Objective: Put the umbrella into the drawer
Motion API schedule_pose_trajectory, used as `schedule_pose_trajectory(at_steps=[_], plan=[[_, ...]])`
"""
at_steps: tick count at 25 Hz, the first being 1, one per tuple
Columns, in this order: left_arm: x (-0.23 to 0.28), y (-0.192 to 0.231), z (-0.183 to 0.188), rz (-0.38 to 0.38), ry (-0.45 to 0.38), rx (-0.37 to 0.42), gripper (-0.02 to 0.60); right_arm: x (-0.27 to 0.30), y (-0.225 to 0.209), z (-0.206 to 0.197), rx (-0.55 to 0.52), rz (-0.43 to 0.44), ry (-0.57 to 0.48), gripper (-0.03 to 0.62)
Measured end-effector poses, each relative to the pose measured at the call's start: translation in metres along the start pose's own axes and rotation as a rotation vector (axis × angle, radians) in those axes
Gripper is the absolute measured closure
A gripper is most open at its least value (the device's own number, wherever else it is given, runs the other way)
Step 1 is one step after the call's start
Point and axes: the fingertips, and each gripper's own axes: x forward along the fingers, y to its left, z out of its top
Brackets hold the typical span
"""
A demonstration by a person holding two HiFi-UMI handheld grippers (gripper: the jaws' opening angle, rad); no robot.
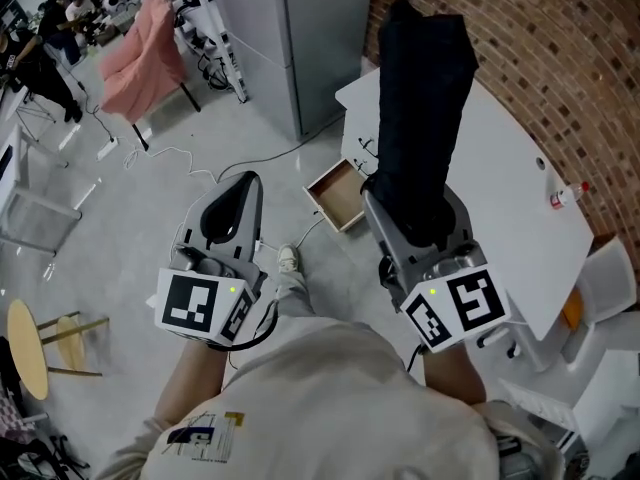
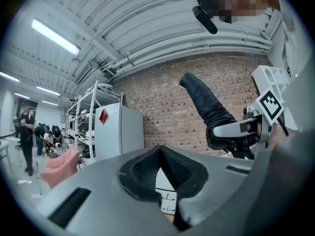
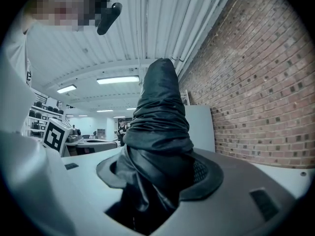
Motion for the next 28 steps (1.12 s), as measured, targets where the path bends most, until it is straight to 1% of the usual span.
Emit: schedule_pose_trajectory(at_steps=[5,9,15,19,23,28], plan=[[0.032,0.042,-0.004,-0.037,0.017,-0.018,0.574,0.054,-0.001,-0.004,0.019,-0.031,0.040,0.341],[0.068,0.067,-0.007,-0.064,0.033,-0.033,0.574,0.094,-0.013,-0.010,0.051,-0.045,0.069,0.341],[0.122,0.109,-0.014,-0.154,0.046,-0.051,0.574,0.155,-0.028,-0.024,0.098,-0.112,0.135,0.341],[0.158,0.133,-0.033,-0.198,0.079,-0.068,0.574,0.192,-0.044,-0.045,0.130,-0.168,0.188,0.341],[0.193,0.150,-0.055,-0.239,0.116,-0.079,0.574,0.225,-0.057,-0.068,0.147,-0.184,0.247,0.341],[0.229,0.160,-0.085,-0.284,0.166,-0.116,0.574,0.253,-0.073,-0.105,0.189,-0.218,0.322,0.341]])
